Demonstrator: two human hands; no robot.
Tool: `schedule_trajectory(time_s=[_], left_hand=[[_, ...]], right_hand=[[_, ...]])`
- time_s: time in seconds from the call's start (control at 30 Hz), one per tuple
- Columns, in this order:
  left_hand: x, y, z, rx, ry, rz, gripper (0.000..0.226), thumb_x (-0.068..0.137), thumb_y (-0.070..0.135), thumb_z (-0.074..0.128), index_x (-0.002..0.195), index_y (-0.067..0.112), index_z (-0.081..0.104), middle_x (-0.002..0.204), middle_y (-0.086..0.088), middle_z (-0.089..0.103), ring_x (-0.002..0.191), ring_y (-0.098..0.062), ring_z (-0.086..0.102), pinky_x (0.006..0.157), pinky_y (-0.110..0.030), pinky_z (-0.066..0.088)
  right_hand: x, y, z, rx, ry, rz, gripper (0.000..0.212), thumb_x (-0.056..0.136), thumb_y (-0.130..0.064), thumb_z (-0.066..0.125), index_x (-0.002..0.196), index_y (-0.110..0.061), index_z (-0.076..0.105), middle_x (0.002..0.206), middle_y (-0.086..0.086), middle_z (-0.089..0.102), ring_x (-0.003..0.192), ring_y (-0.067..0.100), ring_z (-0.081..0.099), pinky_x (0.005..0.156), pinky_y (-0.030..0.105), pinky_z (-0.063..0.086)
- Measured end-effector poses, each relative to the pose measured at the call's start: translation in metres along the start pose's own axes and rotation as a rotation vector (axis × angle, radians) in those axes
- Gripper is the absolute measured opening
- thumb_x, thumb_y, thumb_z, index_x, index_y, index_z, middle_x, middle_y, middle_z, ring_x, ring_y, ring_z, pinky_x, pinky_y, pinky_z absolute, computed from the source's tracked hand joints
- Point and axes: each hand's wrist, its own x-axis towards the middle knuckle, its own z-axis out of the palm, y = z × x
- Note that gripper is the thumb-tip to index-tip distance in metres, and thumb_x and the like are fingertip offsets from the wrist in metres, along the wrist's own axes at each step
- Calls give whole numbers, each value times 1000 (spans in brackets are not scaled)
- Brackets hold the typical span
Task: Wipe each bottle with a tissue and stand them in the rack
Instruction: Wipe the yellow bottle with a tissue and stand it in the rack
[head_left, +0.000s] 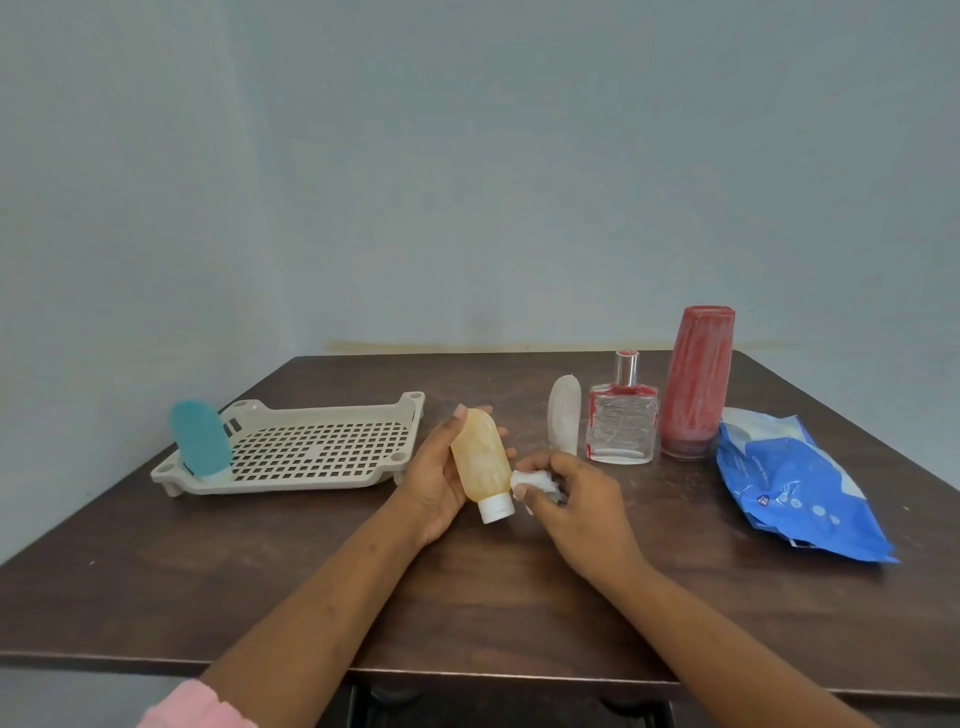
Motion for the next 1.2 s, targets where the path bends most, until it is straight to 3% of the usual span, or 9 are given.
schedule_trajectory(time_s=[0.23,0.43,0.6,0.87,1.03,1.2], left_hand=[[3,-3,3,39,11,46,61,85,64,42,122,19,61,90,-13,65,72,-21,60,72,-37,51],[4,-3,7,-38,118,60,81,73,77,33,102,7,61,68,-11,52,60,-19,53,59,-30,48],[4,-3,7,-91,119,33,83,64,82,31,88,8,58,66,-11,51,57,-20,53,54,-28,49],[5,-3,8,-81,177,31,85,59,86,29,79,9,58,65,-10,53,57,-21,53,60,-30,48],[3,-1,9,-81,195,54,82,72,85,22,77,9,55,64,-9,51,52,-19,53,52,-26,49],[3,-2,9,-83,209,65,78,80,81,21,78,10,53,64,-8,49,54,-18,51,54,-27,48]], right_hand=[[5,1,7,-10,-21,24,13,80,-12,71,83,-24,68,85,-13,67,81,1,60,69,10,45],[-1,-7,19,17,-58,-25,16,80,-10,70,83,-26,69,85,-15,67,83,-3,60,69,8,43],[2,-7,17,8,-52,7,10,81,-8,69,85,-17,71,81,-18,64,80,-11,57,67,5,41],[1,-10,18,47,-32,45,16,80,-7,70,82,-22,65,85,-15,66,78,-9,58,66,5,42],[-5,-15,26,17,-40,-46,18,79,-9,71,87,-24,65,87,-21,63,86,-8,58,71,6,43],[-2,-11,25,-6,-3,-14,16,80,-13,71,89,-25,65,87,-14,66,83,-1,60,71,12,48]])
